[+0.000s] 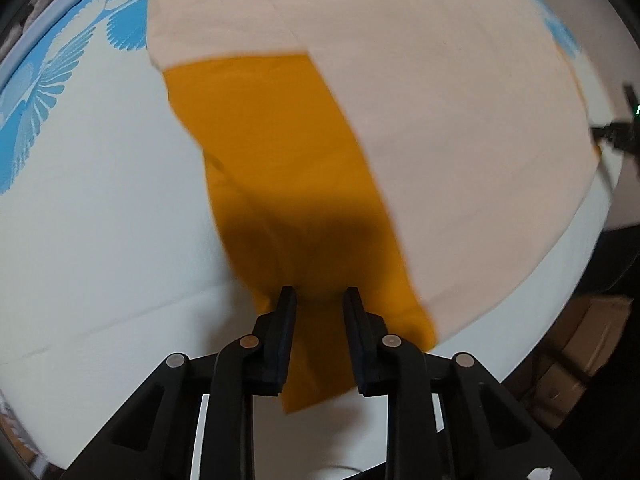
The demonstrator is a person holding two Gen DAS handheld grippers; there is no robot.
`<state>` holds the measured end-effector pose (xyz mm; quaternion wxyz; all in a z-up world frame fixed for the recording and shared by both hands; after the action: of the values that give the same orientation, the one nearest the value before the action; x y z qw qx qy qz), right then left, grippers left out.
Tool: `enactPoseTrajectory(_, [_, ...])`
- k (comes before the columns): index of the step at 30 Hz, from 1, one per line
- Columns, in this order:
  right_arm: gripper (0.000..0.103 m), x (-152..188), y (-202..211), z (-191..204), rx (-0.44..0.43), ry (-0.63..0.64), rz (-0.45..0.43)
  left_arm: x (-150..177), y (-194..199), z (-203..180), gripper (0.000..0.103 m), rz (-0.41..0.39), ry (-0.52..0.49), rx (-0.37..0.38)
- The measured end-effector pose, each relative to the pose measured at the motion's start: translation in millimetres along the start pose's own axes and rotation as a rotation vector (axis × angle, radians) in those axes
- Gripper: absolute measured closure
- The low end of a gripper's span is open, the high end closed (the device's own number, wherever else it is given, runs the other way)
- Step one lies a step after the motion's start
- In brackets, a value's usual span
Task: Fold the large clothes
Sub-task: 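Grasp the folded jacket edge with both tools and lift it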
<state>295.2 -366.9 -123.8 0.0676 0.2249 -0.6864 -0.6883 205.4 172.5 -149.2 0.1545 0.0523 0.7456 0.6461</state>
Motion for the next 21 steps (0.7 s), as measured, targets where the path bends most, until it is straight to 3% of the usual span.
enactPoseTrajectory(2, [0.083, 8, -4, -2, 0.016, 0.005, 0.027, 12, -10, -4, 0.080, 0.039, -0.037, -0.048])
enactPoseTrajectory(8, [0.083, 13, 14, -5, 0.072, -0.005, -0.012, 12, 8, -14, 0.081, -0.009, -0.021, -0.135])
enactPoseTrajectory(10, [0.083, 6, 36, 2, 0.109, 0.015, -0.102, 7, 27, -22, 0.081, -0.084, -0.010, -0.187])
enactPoseTrajectory(11, [0.083, -1, 57, 8, 0.121, 0.014, -0.192, 4, 35, -27, 0.083, -0.120, -0.003, -0.194])
enactPoseTrajectory(13, [0.082, -12, 85, 23, 0.082, -0.003, -0.324, -6, 52, -48, 0.083, -0.215, 0.005, -0.167])
enactPoseTrajectory(15, [0.082, -27, 99, 45, 0.002, 0.001, -0.400, -20, 54, -71, 0.083, -0.260, -0.009, -0.121])
enactPoseTrajectory(18, [0.082, -35, 82, 76, -0.066, 0.068, -0.348, -26, 39, -82, 0.078, -0.227, -0.061, -0.101])
enactPoseTrajectory(21, [0.082, -27, 41, 106, -0.023, 0.181, -0.188, -16, 3, -70, 0.078, -0.108, -0.105, -0.171])
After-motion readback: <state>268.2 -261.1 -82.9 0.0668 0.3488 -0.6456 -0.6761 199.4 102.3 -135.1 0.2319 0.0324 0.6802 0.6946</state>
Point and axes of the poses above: each gripper's, at about its wrist camera, not at the fingertips, and y roughly against the way its jaws point, z to its left, x to its underside, the point moved 1 cm from there along -y, roughly the way its jaws point, and after that the axes turned 10 degrees about -z, right-handed, at the moved point
